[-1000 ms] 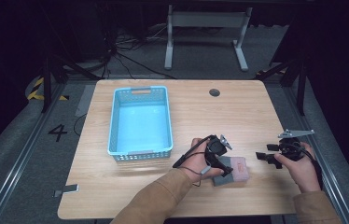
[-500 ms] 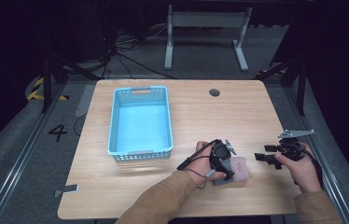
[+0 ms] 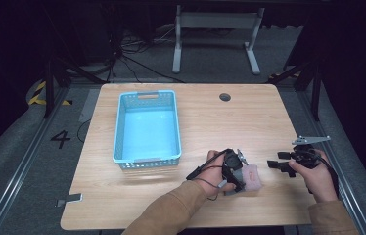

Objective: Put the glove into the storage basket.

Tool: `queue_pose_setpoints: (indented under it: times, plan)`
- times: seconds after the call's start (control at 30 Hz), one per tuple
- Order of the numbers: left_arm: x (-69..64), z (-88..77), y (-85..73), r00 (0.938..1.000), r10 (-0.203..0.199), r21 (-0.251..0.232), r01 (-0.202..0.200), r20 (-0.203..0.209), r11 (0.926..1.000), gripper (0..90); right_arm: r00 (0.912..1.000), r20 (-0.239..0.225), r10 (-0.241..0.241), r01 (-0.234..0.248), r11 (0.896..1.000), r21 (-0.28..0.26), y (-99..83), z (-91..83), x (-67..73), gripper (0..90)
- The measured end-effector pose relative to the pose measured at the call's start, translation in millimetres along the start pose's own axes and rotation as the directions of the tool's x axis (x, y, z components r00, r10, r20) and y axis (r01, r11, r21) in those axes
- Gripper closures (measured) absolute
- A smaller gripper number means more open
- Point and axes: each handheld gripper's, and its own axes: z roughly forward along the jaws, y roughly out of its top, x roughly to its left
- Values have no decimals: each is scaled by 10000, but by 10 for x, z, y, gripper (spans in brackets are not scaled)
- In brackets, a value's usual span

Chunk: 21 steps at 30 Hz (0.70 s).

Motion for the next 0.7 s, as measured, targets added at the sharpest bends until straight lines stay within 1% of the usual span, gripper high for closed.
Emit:
queue_pose_setpoints:
  times: [0.03, 0.07, 0.13, 0.2, 0.27, 0.3, 0.33, 0.37, 0.4, 0.43, 0.47, 0.53, 0.6, 0.63, 0.7]
  plan:
    - [0, 0, 0, 10000, 0, 0, 0, 0, 10000, 217, 10000, 0, 0, 0, 10000, 0, 0, 0, 0, 294]
    - [-1, -6, 1, 10000, 84, 44, -84, -38, 10000, 217, 10000, 25, 2, -2, 10000, 2, 0, -1, 1, 294]
    - [-7, -22, 14, 9997, 242, 217, -241, -56, 9995, 279, 10000, 23, 13, -13, 10000, 17, -1, -1, 2, 294]
    - [-19, -26, 21, 9998, 184, 320, -182, -71, 9993, 318, 10000, -26, 15, -15, 10000, 0, 0, 2, 5, 294]
    - [-26, -31, 27, 9997, 192, 382, -186, -145, 9991, 334, 10000, -32, 19, -19, 10000, 9, 2, 1, 6, 294]
    - [-30, -33, 30, 9995, 249, 376, -242, -182, 9990, 356, 10000, -55, 21, -21, 10000, 5, 2, 0, 5, 294]
    - [-39, -38, 34, 9994, 261, 382, -252, -211, 9990, 386, 10000, -63, 34, -34, 10000, -2, 2, -1, 5, 294]
    - [-41, -54, 38, 9994, 327, 455, -321, -143, 9985, 472, 10000, -60, 34, -34, 10000, 4, 1, -3, 7, 295]
    - [-41, -54, 38, 9994, 327, 455, -321, -143, 9985, 504, 10000, -80, 22, -21, 10000, 21, 2, -4, 11, 298]
    - [-42, -55, 40, 9993, 347, 462, -341, -131, 9984, 504, 10000, -80, 22, -21, 10000, 21, 2, -4, 11, 298]
    - [-50, -56, 41, 9994, 300, 466, -293, -144, 9985, 527, 10000, -93, 0, 0, 10000, 28, 4, -6, 16, 302]
    - [-55, -62, 49, 9992, 359, 498, -349, -183, 9982, 593, 9999, -131, -9, 9, 10000, -1, 10, -8, 24, 304]
    - [-66, -67, 53, 9995, 265, 551, -253, -199, 9982, 647, 9999, -160, -18, 18, 10000, -3, 12, -9, 24, 305]
    - [-72, -68, 56, 9993, 284, 580, -269, -241, 9980, 675, 9999, -132, -20, 20, 10000, 25, 7, -7, 15, 305]
    - [-90, -73, 63, 9991, 271, 673, -249, -321, 9974, 689, 9999, -156, 19, -19, 10000, 25, 4, -6, 10, 305]
